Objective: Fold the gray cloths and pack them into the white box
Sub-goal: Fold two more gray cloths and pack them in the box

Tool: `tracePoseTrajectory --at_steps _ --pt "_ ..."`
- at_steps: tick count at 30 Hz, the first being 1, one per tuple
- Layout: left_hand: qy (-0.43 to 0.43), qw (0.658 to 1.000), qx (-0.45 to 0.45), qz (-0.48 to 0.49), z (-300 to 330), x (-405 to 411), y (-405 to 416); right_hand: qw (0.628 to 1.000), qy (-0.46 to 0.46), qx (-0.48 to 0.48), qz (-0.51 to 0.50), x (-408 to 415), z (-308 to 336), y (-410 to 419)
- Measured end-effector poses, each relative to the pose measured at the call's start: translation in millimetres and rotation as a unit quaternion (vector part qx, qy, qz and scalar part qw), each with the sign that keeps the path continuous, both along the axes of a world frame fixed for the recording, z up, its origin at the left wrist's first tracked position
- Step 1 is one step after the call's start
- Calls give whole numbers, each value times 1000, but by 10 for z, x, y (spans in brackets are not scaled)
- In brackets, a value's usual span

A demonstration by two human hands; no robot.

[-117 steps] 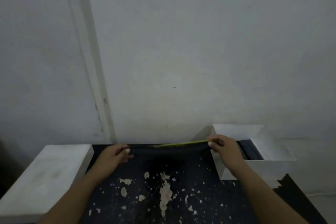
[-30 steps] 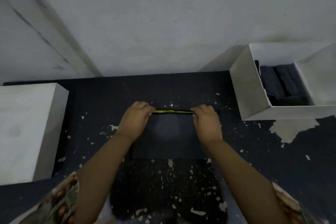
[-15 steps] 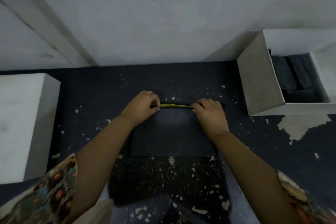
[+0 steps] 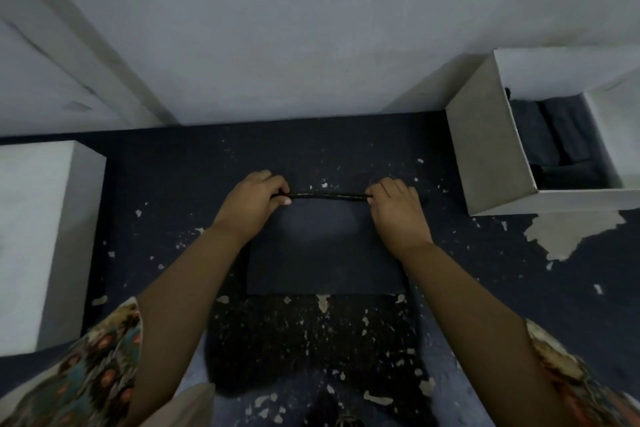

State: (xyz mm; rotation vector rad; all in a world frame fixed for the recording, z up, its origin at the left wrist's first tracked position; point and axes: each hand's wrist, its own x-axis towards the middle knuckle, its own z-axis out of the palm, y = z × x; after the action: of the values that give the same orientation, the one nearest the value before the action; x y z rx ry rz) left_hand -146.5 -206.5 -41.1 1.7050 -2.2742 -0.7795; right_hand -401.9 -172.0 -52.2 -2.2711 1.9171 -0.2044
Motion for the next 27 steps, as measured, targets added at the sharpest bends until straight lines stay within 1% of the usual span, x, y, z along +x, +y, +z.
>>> tracePoseTrajectory --at_steps 2,5,10,13,15,16,17,19,21,23,25,27 --pt "5 1000 4 8 -4 108 13 999 -25 -20 -37 -82 -1 82" --pt "-2 1000 7 16 -12 262 34 996 -34 -31 -71 -197 -40 214" --pt "-12 1000 10 21 30 245 18 991 -100 1 -94 -243 -57 80" --pt "-56 998 30 -3 96 196 -22 990 -103 4 -100 -268 -58 17" --pt "-100 994 33 -28 163 156 -56 983 -119 -17 -136 -276 -52 93" --pt "-111 993 20 -43 207 97 -75 976 -136 -37 -166 -282 -42 170" --pt "-108 992 2 -58 250 4 -91 966 -155 -61 -196 -292 -26 266" --pt "-70 994 -24 -81 318 -287 -91 947 -182 -93 -247 -284 -9 515" --pt "-17 994 -28 -108 331 -673 -62 931 -203 -78 -292 -228 -2 787" --pt "24 990 -7 -137 289 -1112 -16 919 -216 -42 -328 -177 -10 1031" --pt "30 987 19 -159 229 -1437 -6 915 -210 -5 -344 -99 -13 1198" --pt "-8 983 40 -182 175 -1632 -45 922 -183 20 -339 -33 -2 1282"
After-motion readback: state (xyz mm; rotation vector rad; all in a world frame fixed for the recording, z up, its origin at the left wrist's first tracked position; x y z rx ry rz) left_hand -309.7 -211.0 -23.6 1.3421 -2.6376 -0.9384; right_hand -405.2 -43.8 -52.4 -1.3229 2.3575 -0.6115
